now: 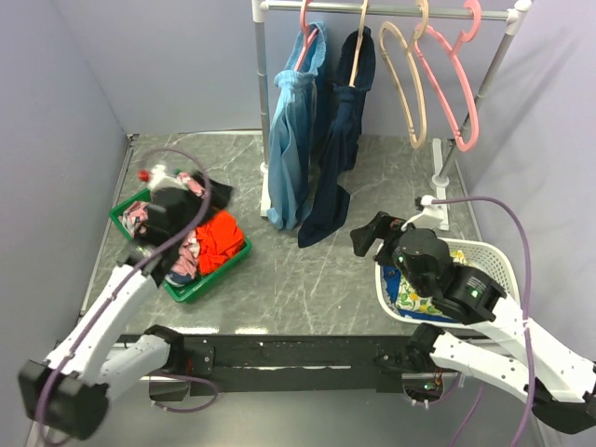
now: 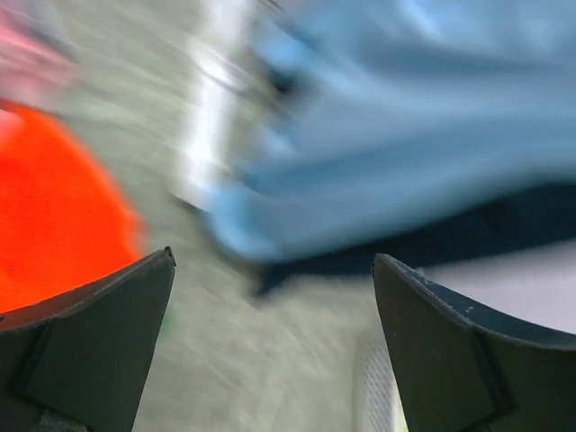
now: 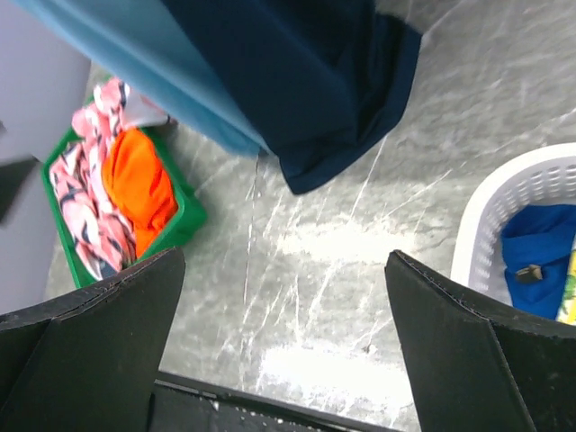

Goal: Place the shorts on the hanger

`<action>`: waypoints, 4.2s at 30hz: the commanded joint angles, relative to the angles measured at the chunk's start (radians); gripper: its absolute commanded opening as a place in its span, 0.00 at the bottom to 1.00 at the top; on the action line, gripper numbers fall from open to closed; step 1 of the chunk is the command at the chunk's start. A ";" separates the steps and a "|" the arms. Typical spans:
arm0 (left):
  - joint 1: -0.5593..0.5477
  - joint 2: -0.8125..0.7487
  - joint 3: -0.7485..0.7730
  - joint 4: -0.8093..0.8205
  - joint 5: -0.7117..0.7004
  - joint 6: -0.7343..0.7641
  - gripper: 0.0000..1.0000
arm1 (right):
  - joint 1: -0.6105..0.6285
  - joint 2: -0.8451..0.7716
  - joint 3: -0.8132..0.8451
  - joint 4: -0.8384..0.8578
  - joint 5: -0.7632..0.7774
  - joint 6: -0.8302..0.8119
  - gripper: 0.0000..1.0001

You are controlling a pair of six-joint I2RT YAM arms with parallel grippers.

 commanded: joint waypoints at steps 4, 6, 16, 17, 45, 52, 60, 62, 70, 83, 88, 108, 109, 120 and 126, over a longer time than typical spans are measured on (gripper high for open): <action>0.431 0.235 0.129 -0.141 -0.072 0.099 0.97 | -0.004 0.034 -0.029 0.096 -0.091 -0.027 1.00; 0.486 0.318 0.148 -0.076 -0.131 0.089 0.99 | -0.004 0.039 -0.038 0.102 -0.105 -0.031 1.00; 0.550 0.855 0.513 -0.138 -0.185 0.077 0.84 | -0.003 -0.004 -0.108 0.125 -0.168 -0.018 1.00; 0.552 0.894 0.536 -0.147 -0.182 0.077 0.81 | -0.003 -0.018 -0.116 0.125 -0.168 -0.015 1.00; 0.595 0.473 0.826 -0.386 -0.009 0.307 0.01 | -0.004 -0.041 -0.098 0.139 -0.198 -0.088 1.00; 0.589 0.393 1.108 -0.494 0.140 0.364 0.01 | -0.003 -0.007 -0.069 0.158 -0.231 -0.110 1.00; 0.557 0.346 1.311 -0.555 0.322 0.364 0.01 | -0.004 0.046 -0.007 0.170 -0.243 -0.143 1.00; 0.551 0.307 1.306 -0.557 0.377 0.355 0.01 | -0.004 0.050 0.007 0.164 -0.241 -0.157 1.00; 0.488 0.111 1.017 -0.463 0.641 0.280 0.01 | -0.004 0.046 0.083 0.115 -0.228 -0.194 1.00; -0.323 0.273 0.525 -0.108 0.373 0.201 0.01 | -0.003 -0.001 0.022 0.087 -0.185 -0.174 1.00; -0.425 0.482 0.544 -0.113 0.356 0.240 0.49 | -0.001 -0.067 -0.047 0.075 -0.174 -0.180 1.00; -0.474 0.025 -0.062 -0.373 0.062 0.011 0.39 | 0.333 0.408 -0.203 0.251 0.062 -0.022 0.75; -0.485 0.033 -0.083 -0.338 0.052 -0.003 0.45 | 0.333 0.421 -0.214 0.291 0.062 -0.022 0.75; -0.485 0.267 -0.156 -0.178 -0.306 -0.110 0.62 | 0.299 0.642 -0.210 0.383 0.153 -0.010 0.81; -0.485 0.418 -0.156 -0.135 -0.400 -0.179 0.48 | 0.289 0.714 -0.213 0.389 0.205 0.022 0.76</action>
